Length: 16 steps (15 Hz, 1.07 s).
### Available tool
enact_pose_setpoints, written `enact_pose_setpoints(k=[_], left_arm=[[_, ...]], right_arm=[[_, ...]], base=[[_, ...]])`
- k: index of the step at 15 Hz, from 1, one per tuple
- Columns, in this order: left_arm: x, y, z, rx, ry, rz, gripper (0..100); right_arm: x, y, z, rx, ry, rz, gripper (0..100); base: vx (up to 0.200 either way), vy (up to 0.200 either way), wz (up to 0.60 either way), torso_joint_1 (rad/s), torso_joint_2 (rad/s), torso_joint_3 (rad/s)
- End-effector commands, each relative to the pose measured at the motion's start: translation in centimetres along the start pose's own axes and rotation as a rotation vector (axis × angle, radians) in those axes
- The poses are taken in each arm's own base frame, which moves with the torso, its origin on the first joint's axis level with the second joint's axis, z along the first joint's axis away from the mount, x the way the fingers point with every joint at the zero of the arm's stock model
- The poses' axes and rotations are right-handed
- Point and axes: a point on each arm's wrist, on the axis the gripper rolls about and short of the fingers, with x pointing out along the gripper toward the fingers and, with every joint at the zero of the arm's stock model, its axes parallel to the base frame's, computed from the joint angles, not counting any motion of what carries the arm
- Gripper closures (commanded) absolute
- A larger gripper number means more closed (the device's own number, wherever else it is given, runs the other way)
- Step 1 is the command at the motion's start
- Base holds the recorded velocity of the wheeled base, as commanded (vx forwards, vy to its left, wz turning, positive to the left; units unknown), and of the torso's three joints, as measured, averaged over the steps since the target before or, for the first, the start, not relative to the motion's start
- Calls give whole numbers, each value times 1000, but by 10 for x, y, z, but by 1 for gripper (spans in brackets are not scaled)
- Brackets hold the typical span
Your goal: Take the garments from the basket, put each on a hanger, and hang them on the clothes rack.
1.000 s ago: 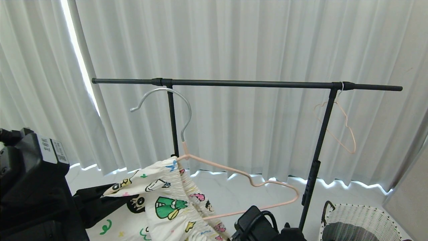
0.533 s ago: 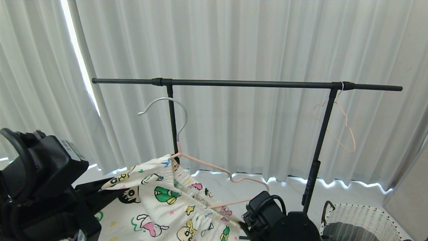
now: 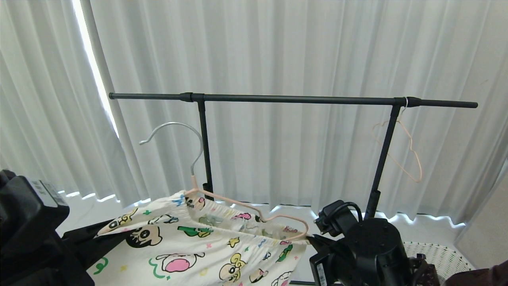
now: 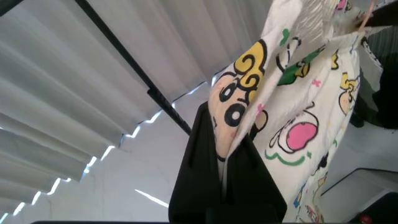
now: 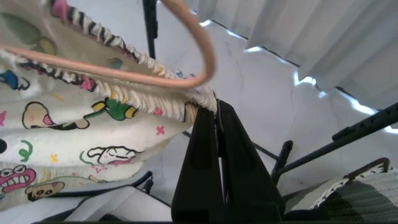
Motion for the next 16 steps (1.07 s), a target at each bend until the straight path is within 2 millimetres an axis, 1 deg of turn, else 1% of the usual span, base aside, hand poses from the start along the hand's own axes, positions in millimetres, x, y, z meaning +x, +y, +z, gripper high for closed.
enact_pose_setpoints(k=[1,4,7,9,10,11,12,13,16], left_arm=[[-9,-1,-8,-1,-15,5,100],[-5,-8,-23,13,39,-18,100],[1,-10,-25,21,62,-62,100],[17,-14,-30,33,151,-69,100],[19,-14,-31,37,166,-60,100],[32,-15,-33,49,249,-15,100],[35,-15,-32,45,246,-13,100],[41,-15,-26,35,208,-2,100],[45,-16,-27,20,157,16,100]], right_arm=[[-4,-8,5,19,-17,-14,100],[-10,-15,13,15,-41,1,100],[-15,-17,20,3,-61,27,100],[-22,-20,28,-5,-92,44,100],[-23,-20,29,-11,-92,47,100],[-34,-23,33,-32,-92,76,100],[-38,-23,35,-43,-93,92,100],[-45,-23,36,-66,-93,121,100],[-49,-19,36,-87,-93,157,100]], base=[[0,0,0,0,0,0],[0,0,0,0,0,0],[0,0,0,0,0,0],[0,0,0,0,0,0],[0,0,0,0,0,0],[0,0,0,0,0,0],[0,0,0,0,0,0],[0,0,0,0,0,0],[0,0,0,0,0,0]])
